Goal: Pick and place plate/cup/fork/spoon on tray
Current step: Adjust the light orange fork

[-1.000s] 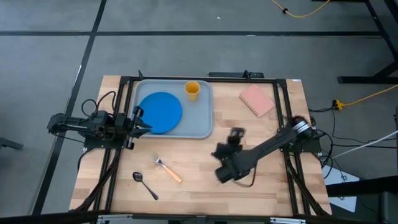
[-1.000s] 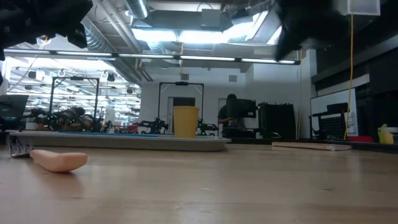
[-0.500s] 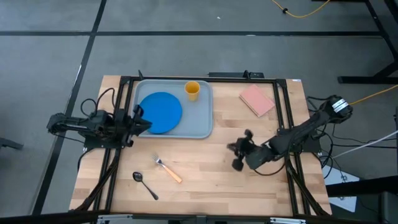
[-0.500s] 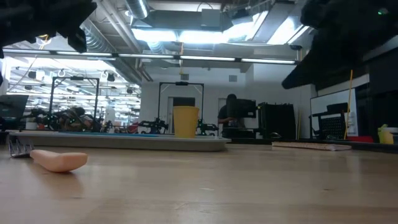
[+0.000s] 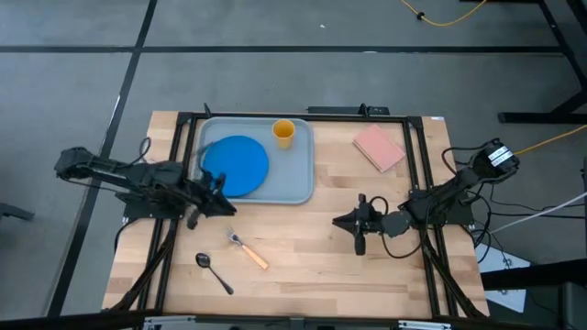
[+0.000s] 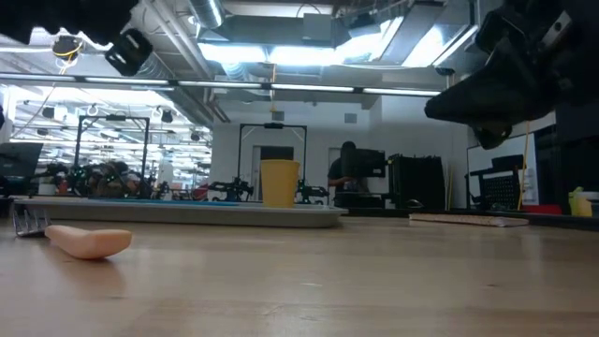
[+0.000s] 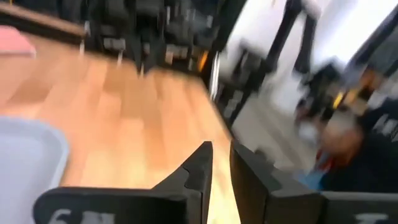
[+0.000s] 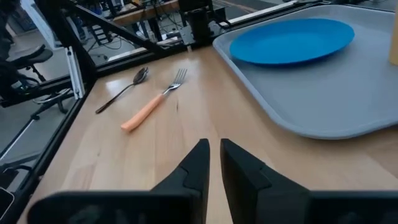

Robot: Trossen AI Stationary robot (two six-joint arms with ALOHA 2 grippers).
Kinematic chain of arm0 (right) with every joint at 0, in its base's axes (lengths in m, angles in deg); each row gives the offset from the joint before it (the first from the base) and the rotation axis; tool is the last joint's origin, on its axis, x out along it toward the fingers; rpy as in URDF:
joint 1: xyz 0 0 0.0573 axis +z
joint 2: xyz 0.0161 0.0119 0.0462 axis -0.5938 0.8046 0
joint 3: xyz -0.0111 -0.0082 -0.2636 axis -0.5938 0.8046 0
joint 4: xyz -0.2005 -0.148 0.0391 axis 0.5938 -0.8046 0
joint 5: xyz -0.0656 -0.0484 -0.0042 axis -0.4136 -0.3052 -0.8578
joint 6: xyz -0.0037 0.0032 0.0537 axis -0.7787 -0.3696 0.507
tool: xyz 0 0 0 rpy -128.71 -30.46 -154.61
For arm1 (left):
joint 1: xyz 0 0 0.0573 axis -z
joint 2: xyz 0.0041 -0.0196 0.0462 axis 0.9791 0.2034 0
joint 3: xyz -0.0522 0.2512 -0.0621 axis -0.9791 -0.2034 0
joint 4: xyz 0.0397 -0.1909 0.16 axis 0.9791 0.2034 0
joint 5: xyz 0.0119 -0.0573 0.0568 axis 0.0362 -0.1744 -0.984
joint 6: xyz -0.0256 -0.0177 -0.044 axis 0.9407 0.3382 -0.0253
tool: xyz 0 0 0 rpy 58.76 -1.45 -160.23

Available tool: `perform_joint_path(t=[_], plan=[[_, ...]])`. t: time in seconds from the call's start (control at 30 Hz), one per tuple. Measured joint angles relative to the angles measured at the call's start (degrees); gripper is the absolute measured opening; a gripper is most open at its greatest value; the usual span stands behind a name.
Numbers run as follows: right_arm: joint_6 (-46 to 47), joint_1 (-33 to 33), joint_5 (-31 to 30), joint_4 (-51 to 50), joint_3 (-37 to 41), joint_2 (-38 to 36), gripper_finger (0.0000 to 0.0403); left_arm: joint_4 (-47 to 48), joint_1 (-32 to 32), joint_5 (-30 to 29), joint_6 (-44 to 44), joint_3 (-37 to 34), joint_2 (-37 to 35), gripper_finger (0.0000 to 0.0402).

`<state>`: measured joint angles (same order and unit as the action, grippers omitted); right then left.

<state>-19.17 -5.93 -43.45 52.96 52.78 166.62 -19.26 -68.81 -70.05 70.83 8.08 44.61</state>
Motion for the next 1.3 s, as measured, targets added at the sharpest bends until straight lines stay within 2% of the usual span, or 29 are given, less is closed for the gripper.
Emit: perform_joint_path(t=[0.1,0.17,0.27,0.37,0.5,0.6,0.77,0.83,0.9,1.1,1.23,1.3], plan=[[-1.3,0.0,0.0,0.0,-0.4,0.0,0.0045,5.6,1.4,-0.1,-6.9,4.4,6.1,0.0049],[-1.5,0.0,0.0,0.0,-0.5,0.0,0.0045,8.5,2.4,-0.1,-8.0,6.3,9.3,0.0049],[-1.3,0.0,-0.6,0.0,-0.5,0.0,0.0045,9.9,4.1,0.3,-8.5,6.9,14.1,0.0049],[-1.5,0.0,-1.1,0.0,-0.5,0.0,0.0045,11.3,6.2,0.7,-13.9,6.9,18.3,0.0049],[-1.9,0.0,-1.0,0.0,-0.5,0.0,0.0045,12.0,9.1,-4.4,-21.0,6.9,24.8,0.0049],[-1.4,0.0,-1.0,0.0,-0.5,0.0,0.0045,10.6,10.3,-7.9,-20.6,6.9,31.0,0.0049],[-1.5,0.0,-1.0,0.0,-0.5,0.0,0.0045,6.0,11.3,-6.9,-16.6,6.9,37.6,0.0049],[-1.4,0.0,-1.0,-0.1,-0.5,0.0,0.0045,4.5,11.4,-6.7,-11.9,6.9,38.0,0.0049],[-1.3,0.0,-1.0,-0.1,-0.5,0.0,0.0045,2.8,11.2,-6.8,-2.7,6.9,38.0,0.0049],[-3.0,0.0,-0.9,-0.3,-0.5,0.0,0.0045,3.1,11.2,-3.5,38.7,6.9,38.0,0.0049],[-7.2,0.0,-0.9,-0.4,-0.5,0.0,0.0045,9.9,14.0,3.9,50.3,6.9,38.0,0.0049],[-8.0,0.0,-0.9,-0.4,-0.5,0.0,0.0045,13.8,15.6,3.9,55.7,6.9,38.0,0.0049]])
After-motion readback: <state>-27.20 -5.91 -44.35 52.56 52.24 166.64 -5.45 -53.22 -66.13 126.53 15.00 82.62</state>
